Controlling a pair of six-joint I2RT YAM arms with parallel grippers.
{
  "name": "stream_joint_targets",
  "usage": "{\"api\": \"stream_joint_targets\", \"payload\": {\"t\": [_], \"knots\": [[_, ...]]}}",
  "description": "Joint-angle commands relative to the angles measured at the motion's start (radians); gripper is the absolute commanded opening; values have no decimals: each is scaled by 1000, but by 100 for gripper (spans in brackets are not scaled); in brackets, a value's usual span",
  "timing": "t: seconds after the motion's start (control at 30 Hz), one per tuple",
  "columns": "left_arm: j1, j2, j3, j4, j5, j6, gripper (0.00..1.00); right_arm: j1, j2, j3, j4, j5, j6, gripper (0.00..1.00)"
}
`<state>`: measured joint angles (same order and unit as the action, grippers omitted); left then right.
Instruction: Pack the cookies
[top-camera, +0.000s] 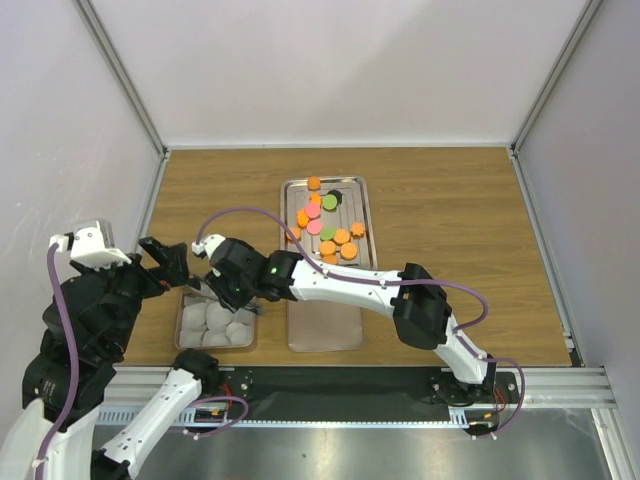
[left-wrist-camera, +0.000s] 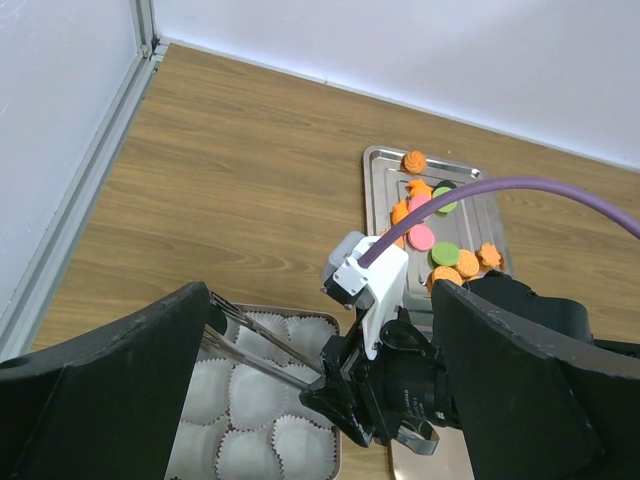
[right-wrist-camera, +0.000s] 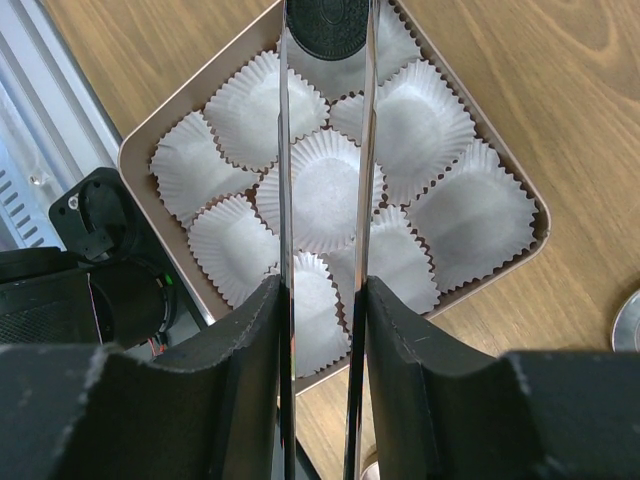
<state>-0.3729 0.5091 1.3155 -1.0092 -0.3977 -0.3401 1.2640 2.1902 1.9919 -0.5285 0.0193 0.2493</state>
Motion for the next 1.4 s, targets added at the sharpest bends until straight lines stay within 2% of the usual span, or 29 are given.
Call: {"api": "stream_joint_targets", "payload": {"t": [0.0, 0.23, 0.37, 0.57, 0.9, 1.2, 1.37], "knots": [[-4, -12, -16, 9, -4, -11, 100, 5, 3, 42, 18, 24, -13, 28], [-4, -15, -22, 12, 10, -17, 100, 11, 0, 39, 27, 45, -16, 35], [-4, -20, -25, 9, 11, -19, 100, 12, 0, 41, 30, 56, -13, 44], [-4, -24, -32, 9, 13, -19, 100, 14, 2, 41, 33, 57, -15, 51], [-4, -30, -45, 23, 20, -14, 100, 15, -23, 48, 21, 83, -21, 54], [-4, -30, -71, 70, 56, -7, 100, -9, -202, -40, 15, 129, -13, 53], [-4, -21, -104, 113, 83, -4, 100, -72, -373, -232, 25, 133, 22, 52]]}}
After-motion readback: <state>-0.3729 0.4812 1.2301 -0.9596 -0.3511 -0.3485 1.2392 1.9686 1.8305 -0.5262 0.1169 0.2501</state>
